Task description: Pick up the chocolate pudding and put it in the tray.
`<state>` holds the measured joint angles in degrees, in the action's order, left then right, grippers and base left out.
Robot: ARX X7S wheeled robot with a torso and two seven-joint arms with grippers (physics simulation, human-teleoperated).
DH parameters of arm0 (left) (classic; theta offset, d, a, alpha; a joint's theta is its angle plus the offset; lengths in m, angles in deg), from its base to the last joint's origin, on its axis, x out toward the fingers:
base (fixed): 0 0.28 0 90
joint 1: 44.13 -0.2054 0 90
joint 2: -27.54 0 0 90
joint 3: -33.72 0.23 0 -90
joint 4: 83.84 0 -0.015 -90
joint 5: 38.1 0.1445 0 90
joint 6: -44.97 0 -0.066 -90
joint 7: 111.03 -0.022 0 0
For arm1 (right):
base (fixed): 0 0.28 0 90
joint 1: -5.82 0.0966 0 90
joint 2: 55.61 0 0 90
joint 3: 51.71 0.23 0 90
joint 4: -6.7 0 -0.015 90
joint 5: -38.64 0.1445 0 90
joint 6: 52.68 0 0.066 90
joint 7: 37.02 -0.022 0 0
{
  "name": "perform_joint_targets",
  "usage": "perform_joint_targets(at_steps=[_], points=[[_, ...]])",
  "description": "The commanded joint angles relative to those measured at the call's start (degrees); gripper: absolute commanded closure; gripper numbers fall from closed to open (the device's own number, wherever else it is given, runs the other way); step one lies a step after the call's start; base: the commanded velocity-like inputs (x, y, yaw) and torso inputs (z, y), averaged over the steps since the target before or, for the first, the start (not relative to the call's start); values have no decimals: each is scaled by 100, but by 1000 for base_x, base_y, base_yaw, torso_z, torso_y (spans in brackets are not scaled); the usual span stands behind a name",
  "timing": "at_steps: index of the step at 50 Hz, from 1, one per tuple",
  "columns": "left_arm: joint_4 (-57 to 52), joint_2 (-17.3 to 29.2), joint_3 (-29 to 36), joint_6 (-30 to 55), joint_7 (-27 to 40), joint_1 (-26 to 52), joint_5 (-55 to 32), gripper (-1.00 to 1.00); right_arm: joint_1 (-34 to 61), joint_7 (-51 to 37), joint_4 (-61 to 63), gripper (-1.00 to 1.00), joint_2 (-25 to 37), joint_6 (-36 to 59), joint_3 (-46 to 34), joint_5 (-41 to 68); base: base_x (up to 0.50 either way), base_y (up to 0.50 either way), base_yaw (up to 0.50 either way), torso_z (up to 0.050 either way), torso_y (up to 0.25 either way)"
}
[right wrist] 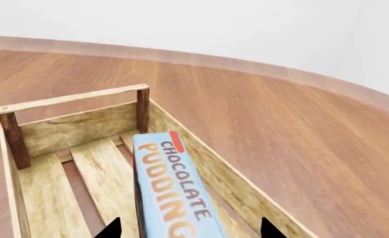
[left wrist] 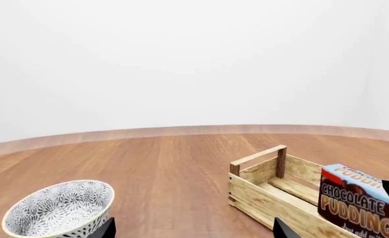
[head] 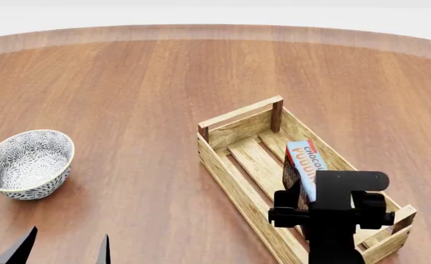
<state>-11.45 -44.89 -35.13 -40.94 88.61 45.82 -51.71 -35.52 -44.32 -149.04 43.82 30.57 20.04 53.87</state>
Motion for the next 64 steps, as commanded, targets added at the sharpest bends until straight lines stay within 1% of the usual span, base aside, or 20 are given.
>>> perform_joint_targets(at_steps=[1,3,5,9,12,20,26,32,40,64], points=[[-113,34,25,85,42,19,-4,-100,-678,-238,1805,-100,273,653,73,200,0,0,0,0,0],[-143,43,27,110,51,30,-7,-100,-821,-262,2149,-100,333,694,108,262,0,0,0,0,0],[-153,49,30,99,53,24,-3,-100,-1166,-407,2997,-100,462,929,162,381,0,0,0,0,0],[-168,57,33,96,67,22,0,-100,-1603,-640,4004,-100,619,1097,241,490,0,0,0,0,0],[-294,75,36,158,98,14,-9,-100,-2097,-831,5117,-100,792,1293,321,663,0,0,0,0,0],[-535,141,4,214,157,-41,-37,-100,-2800,-1020,6296,-100,989,1289,309,709,0,0,0,0,0],[-546,148,-7,181,184,-47,-32,-100,-3162,-1121,6630,-100,1048,1040,234,512,0,0,0,0,0],[-626,163,4,194,218,-68,-22,-100,-3594,-1256,7272,-100,1138,945,217,475,0,0,0,0,0],[-641,201,20,168,228,-98,5,-100,-3934,-1288,7437,-100,1143,699,196,436,0,0,0,0,0],[-760,249,85,219,292,-107,37,-100,-4191,-1338,7598,-100,1169,502,186,433,0,0,0,0,0]])
